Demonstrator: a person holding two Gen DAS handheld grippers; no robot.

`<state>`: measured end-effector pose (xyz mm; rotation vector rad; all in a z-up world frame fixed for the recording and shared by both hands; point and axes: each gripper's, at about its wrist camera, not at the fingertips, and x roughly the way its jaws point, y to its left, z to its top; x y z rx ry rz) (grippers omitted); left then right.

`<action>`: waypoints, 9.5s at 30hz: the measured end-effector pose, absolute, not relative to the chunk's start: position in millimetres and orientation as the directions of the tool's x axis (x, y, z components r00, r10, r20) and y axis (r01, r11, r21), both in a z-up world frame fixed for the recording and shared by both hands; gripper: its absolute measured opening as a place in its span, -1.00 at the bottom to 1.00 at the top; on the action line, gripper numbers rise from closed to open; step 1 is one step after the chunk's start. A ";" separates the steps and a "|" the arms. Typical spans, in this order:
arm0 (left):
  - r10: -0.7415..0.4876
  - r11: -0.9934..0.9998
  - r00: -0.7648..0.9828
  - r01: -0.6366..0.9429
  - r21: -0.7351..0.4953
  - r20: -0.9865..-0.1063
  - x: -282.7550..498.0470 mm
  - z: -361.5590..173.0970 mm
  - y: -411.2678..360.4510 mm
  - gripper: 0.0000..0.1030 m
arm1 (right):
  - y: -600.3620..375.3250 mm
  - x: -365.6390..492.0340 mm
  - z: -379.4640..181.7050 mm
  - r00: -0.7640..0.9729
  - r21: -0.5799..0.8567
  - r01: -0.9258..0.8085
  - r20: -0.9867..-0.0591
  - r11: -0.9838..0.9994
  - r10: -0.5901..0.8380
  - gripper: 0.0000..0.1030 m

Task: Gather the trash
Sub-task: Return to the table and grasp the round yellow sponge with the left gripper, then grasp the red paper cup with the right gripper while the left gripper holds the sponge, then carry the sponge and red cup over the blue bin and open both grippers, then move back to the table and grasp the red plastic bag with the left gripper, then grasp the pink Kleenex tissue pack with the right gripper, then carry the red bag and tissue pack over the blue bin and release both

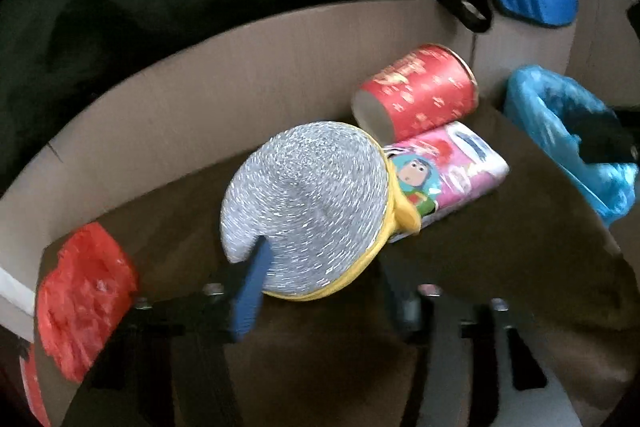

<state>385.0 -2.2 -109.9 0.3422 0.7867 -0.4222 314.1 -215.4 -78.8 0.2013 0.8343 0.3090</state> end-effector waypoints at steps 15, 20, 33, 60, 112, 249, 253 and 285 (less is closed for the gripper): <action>-0.303 0.944 0.734 0.319 -0.085 -0.609 359.8 -49.8 77.9 -0.74 | -178.5 354.6 -66.8 0.646 0.226 -0.257 -0.682 0.939 0.342 0.35; -0.312 0.948 0.734 0.278 -0.152 -0.603 331.1 -46.1 102.8 -0.74 | -174.0 390.5 -67.0 0.661 0.223 -0.231 -0.678 0.947 0.321 0.35; -0.310 0.950 0.718 0.203 -0.238 -0.623 312.8 -55.0 143.2 -0.74 | -117.1 396.0 -59.6 0.538 0.323 -0.411 -0.669 0.852 0.513 0.22; -0.288 0.955 0.723 0.170 -0.243 -0.628 350.7 -62.8 137.5 -0.73 | -149.0 365.0 -55.7 0.756 0.083 -0.164 -0.629 0.983 0.180 0.48; -0.491 0.867 0.748 0.470 -0.165 -0.446 260.4 72.9 -87.3 -0.74 | -276.8 216.8 72.6 0.897 0.072 -0.153 -0.409 0.986 0.169 0.15; -0.245 0.945 0.735 0.034 -0.326 -0.632 387.9 -79.0 204.6 0.33 | -61.2 376.6 -110.1 0.529 -0.013 -0.441 -0.812 0.898 0.248 0.22; -0.277 0.931 0.713 0.034 -0.363 -0.644 393.0 -87.2 206.7 0.76 | -60.3 372.7 -106.9 0.538 -0.016 -0.432 -0.807 0.902 0.243 0.03; -0.219 0.914 0.731 -0.078 -0.398 -0.646 400.0 -70.5 190.0 -0.10 | -88.8 308.7 -85.2 0.559 0.101 -0.427 -0.751 0.899 0.350 -0.08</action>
